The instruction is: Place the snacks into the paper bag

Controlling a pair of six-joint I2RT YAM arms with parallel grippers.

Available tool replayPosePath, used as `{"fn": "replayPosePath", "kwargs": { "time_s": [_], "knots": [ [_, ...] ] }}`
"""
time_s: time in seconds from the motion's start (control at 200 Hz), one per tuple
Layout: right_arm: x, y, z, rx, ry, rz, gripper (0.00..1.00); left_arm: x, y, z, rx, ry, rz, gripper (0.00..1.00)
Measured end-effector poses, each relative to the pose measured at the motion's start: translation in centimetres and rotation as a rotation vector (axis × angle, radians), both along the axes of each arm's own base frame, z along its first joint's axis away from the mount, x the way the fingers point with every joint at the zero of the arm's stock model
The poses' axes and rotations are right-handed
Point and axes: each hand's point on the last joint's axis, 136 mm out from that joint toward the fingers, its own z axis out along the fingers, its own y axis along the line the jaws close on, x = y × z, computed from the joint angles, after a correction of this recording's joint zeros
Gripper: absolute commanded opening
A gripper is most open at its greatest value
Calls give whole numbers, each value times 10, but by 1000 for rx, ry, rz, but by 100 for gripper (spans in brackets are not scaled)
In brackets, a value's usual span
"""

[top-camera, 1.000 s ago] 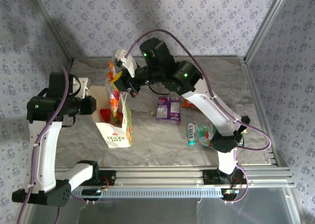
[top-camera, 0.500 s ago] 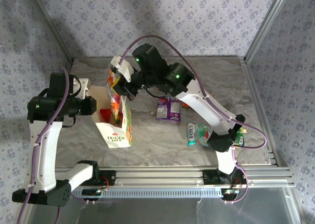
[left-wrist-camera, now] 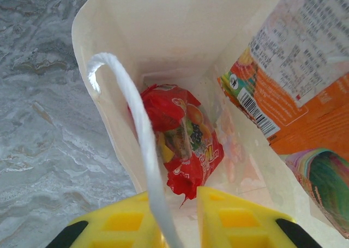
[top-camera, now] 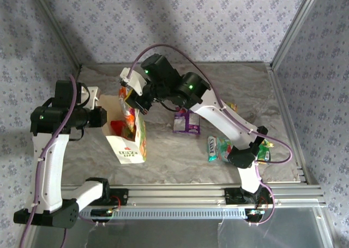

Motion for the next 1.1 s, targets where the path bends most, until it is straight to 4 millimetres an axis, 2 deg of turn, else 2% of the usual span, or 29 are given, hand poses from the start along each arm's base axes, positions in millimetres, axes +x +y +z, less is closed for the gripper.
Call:
{"fn": "replayPosePath", "kwargs": {
  "time_s": [0.28,0.62,0.914,1.099],
  "knots": [
    [-2,1,-13,-53,-20,-6,0,2,-1,-2,-3,9,-3,22],
    [7,-2,-23,-100,-49,-66,0,2,-3,-2,-10,13,-8,22],
    [7,-2,-59,-208,-61,-110,0,2,-3,-4,-11,20,-8,22],
    [4,-2,-62,-228,-79,-121,0,2,-3,-6,-13,24,-10,22]
  ]
}}
